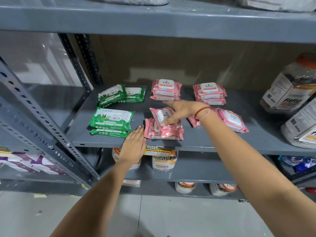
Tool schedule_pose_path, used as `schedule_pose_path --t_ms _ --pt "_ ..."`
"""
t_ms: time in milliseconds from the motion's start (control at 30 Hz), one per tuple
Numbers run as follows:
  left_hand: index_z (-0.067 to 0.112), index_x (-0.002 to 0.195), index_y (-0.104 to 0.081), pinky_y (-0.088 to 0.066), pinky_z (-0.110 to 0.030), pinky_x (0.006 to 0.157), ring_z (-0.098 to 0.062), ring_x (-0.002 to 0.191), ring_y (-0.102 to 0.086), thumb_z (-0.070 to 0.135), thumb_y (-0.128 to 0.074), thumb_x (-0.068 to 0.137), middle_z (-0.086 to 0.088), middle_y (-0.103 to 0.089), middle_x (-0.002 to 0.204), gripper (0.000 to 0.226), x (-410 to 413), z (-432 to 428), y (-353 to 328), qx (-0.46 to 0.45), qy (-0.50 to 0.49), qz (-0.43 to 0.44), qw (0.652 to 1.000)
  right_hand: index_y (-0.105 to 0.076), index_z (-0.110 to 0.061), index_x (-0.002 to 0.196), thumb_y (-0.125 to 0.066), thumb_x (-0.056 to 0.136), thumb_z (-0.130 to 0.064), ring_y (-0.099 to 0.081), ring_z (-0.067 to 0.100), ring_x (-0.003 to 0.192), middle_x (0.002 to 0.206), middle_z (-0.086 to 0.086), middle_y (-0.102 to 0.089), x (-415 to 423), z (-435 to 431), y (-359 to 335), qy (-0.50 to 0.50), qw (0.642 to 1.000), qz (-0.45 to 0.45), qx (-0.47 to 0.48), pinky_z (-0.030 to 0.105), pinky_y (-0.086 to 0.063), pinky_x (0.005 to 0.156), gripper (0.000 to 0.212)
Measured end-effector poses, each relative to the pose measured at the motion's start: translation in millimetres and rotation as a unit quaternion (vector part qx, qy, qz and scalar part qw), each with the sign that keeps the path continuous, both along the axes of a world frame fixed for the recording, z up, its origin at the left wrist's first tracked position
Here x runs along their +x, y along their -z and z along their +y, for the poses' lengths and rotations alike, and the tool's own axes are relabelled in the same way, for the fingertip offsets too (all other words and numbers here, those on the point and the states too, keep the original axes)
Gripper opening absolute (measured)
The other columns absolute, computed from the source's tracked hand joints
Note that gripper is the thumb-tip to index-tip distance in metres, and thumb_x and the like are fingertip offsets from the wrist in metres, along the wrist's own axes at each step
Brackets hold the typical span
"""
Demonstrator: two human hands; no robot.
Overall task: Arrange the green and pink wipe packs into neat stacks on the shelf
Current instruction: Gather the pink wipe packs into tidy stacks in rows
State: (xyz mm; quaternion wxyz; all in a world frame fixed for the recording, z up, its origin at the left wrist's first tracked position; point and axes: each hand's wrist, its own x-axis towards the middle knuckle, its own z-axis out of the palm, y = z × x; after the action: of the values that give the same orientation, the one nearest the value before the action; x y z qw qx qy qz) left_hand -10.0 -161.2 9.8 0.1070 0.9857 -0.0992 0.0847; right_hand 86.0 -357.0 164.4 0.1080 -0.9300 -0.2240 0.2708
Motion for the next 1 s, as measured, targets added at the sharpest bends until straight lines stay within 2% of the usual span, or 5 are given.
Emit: schedule_pose_path --t_ms 67,200,400,700,1000 --pt "-0.002 0.138 -0.032 -0.019 -0.036 0.114 -0.025 0.136 -0.032 0.023 -0.021 0.095 -0.017 -0.037 0.145 0.051 -0.9 0.9 1.8 0.003 0.001 0.000 1.000 -0.025 -0.022 0.146 -0.077 0.074 -0.028 -0.030 0.021 0.139 0.153 0.001 -0.030 2.2 -4.5 -8.8 -0.050 0.997 0.028 0.044 0.035 -0.029 0.112 0.089" --pt "-0.002 0.138 -0.033 -0.018 -0.035 0.114 -0.025 0.136 -0.033 0.025 -0.017 0.094 -0.018 -0.038 0.144 0.054 -0.7 1.8 1.3 0.007 0.002 -0.001 1.000 -0.051 -0.017 0.132 -0.054 0.080 0.011 -0.035 0.027 0.136 0.146 0.007 -0.041 5.4 -1.8 -13.4 -0.145 0.989 -0.032 0.027 0.035 -0.038 0.104 0.059" --pt "-0.002 0.137 -0.035 -0.023 -0.038 0.113 -0.026 0.135 -0.035 0.031 -0.008 0.090 -0.018 -0.041 0.143 0.063 -0.9 1.8 0.3 -0.009 0.006 -0.003 1.000 -0.015 -0.037 0.147 -0.048 0.083 0.012 -0.013 0.030 0.145 0.160 0.006 -0.002 -2.3 2.9 6.8 -0.278 0.917 -0.232 -0.166 0.048 -0.026 0.112 0.087" --pt "-0.004 0.134 -0.039 -0.028 -0.042 0.111 -0.028 0.131 -0.040 0.030 -0.013 0.091 -0.019 -0.045 0.139 0.061 -1.8 1.0 0.0 -0.017 0.000 0.003 1.000 -0.037 -0.025 0.140 -0.073 0.064 -0.060 -0.040 0.028 0.125 0.134 0.009 -0.043 7.2 -7.0 10.7 -0.138 0.958 -0.211 -0.135 0.041 -0.040 0.097 0.091" --pt "-0.005 0.132 -0.042 -0.027 -0.040 0.111 -0.028 0.130 -0.042 0.030 -0.013 0.090 -0.020 -0.046 0.138 0.062 -0.2 1.6 2.2 -0.014 -0.006 -0.001 1.000 -0.035 -0.006 0.138 -0.058 0.066 -0.076 -0.045 0.032 0.126 0.142 0.013 -0.043 -2.1 -6.4 29.8 -0.064 0.980 -0.179 -0.055 0.046 -0.042 0.098 0.103"
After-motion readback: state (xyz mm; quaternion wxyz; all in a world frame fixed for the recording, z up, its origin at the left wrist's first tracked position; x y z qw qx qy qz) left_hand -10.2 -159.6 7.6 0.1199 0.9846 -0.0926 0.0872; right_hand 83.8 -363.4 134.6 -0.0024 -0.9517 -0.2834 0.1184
